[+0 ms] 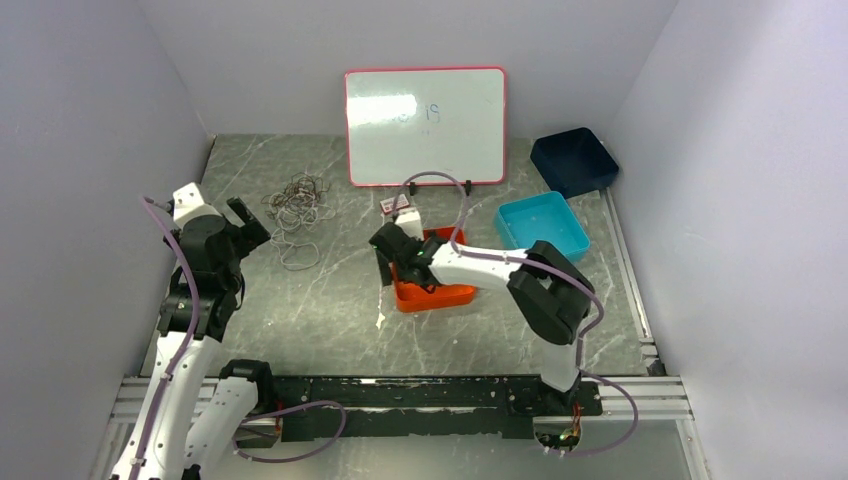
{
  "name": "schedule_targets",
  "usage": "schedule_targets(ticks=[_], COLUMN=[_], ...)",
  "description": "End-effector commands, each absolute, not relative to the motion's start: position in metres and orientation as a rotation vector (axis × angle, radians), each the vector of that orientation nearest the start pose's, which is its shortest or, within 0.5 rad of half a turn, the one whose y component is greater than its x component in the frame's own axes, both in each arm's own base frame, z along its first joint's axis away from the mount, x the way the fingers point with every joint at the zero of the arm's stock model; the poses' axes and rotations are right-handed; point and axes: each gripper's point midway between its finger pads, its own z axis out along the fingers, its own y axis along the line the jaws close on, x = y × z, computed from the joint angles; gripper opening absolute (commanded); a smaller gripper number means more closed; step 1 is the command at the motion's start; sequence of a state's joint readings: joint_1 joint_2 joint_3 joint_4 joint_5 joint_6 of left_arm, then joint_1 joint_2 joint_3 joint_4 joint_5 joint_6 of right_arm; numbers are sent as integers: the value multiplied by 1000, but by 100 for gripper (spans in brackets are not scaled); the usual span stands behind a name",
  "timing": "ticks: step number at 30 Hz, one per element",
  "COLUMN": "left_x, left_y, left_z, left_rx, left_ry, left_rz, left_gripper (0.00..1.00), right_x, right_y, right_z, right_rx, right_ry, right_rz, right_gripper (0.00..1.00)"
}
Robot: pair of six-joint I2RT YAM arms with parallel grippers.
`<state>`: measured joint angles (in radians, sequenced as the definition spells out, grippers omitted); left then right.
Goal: Untangle the cables
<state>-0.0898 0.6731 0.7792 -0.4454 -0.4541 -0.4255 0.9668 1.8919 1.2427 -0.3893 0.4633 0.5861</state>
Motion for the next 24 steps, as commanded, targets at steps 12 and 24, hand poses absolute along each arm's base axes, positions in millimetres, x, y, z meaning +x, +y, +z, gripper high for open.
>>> schedule_targets(ticks=[12, 24], left_x=[273, 273], left_y=[35, 35], left_z=[267, 266], left_rx=[-592, -590], left_ry=[1727, 1732], left_rz=[38, 35], left_gripper=[100, 100], right_x=[301, 323], right_y=[150, 116], right_z=[46, 160], right_rx=[66, 392], right_ry=[2451, 2140], right_rz=[-253, -2], right_gripper=[100, 100])
